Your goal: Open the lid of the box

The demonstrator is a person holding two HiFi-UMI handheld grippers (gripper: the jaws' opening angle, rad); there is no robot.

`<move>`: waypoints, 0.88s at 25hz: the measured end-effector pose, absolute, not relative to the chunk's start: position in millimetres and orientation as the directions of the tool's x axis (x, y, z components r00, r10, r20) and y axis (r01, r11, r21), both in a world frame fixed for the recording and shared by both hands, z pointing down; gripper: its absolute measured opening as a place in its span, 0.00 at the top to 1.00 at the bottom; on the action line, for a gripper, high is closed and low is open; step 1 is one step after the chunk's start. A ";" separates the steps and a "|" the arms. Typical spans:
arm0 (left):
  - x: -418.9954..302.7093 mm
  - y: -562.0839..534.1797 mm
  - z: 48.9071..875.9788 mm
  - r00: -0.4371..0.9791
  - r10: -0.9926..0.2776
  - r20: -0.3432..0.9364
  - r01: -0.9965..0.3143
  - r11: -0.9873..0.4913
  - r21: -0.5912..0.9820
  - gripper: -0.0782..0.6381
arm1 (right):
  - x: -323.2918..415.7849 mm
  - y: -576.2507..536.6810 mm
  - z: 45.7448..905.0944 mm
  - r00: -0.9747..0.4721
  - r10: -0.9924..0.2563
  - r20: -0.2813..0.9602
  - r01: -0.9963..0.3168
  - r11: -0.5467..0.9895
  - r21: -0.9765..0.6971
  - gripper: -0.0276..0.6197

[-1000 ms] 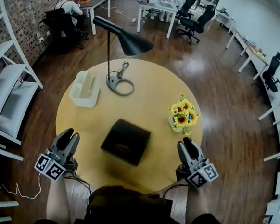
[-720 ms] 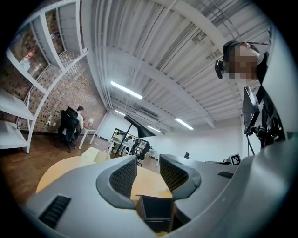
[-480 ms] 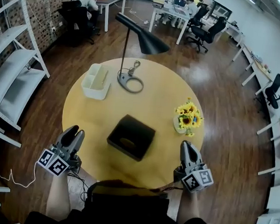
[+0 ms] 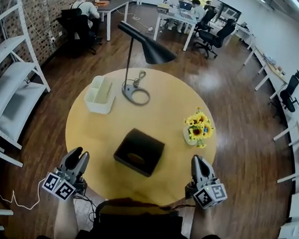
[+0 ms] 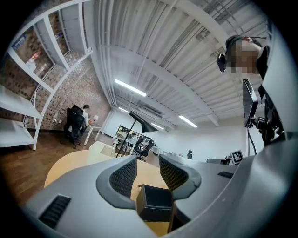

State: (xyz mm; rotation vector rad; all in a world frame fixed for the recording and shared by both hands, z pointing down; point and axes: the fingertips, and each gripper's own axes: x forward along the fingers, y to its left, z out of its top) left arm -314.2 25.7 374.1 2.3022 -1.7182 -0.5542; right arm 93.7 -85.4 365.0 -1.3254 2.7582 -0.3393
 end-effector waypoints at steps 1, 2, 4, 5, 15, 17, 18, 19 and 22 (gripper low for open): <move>-309.9 26.6 373.9 0.253 -0.953 -0.167 -0.878 -0.299 0.375 0.67 | 92.2 -85.1 364.2 -0.632 -0.774 0.042 -0.761 0.610 -0.220 0.96; -306.2 26.9 373.4 0.257 -0.951 -0.169 -0.880 -0.303 0.366 0.67 | 90.6 -84.9 363.2 -0.636 -0.770 0.044 -0.759 0.615 -0.213 0.96; -300.6 25.9 372.8 0.267 -0.948 -0.173 -0.878 -0.313 0.363 0.67 | 88.7 -85.2 363.3 -0.641 -0.766 0.044 -0.756 0.622 -0.204 0.96; -298.3 25.4 373.2 0.273 -0.947 -0.170 -0.875 -0.318 0.365 0.67 | 86.8 -84.5 362.9 -0.646 -0.762 0.042 -0.751 0.625 -0.212 0.96; -292.1 26.3 377.3 0.308 -0.943 -0.126 -0.869 -0.332 0.368 0.67 | 64.2 -82.6 374.5 -0.715 -0.698 0.045 -0.687 0.689 -0.231 0.96; -289.9 25.3 377.6 0.308 -0.942 -0.130 -0.866 -0.334 0.371 0.67 | 65.5 -83.5 375.6 -0.718 -0.694 0.050 -0.685 0.693 -0.225 0.96; -288.2 24.3 378.0 0.311 -0.942 -0.129 -0.866 -0.337 0.370 0.67 | 66.6 -84.6 375.4 -0.718 -0.695 0.051 -0.686 0.692 -0.223 0.96; -286.4 23.3 378.6 0.314 -0.941 -0.127 -0.866 -0.339 0.368 0.67 | 67.8 -85.8 375.0 -0.715 -0.697 0.053 -0.689 0.690 -0.224 0.96; -281.2 20.4 380.9 0.325 -0.939 -0.118 -0.866 -0.345 0.363 0.67 | 72.4 -89.2 374.6 -0.705 -0.707 0.060 -0.699 0.678 -0.226 0.96</move>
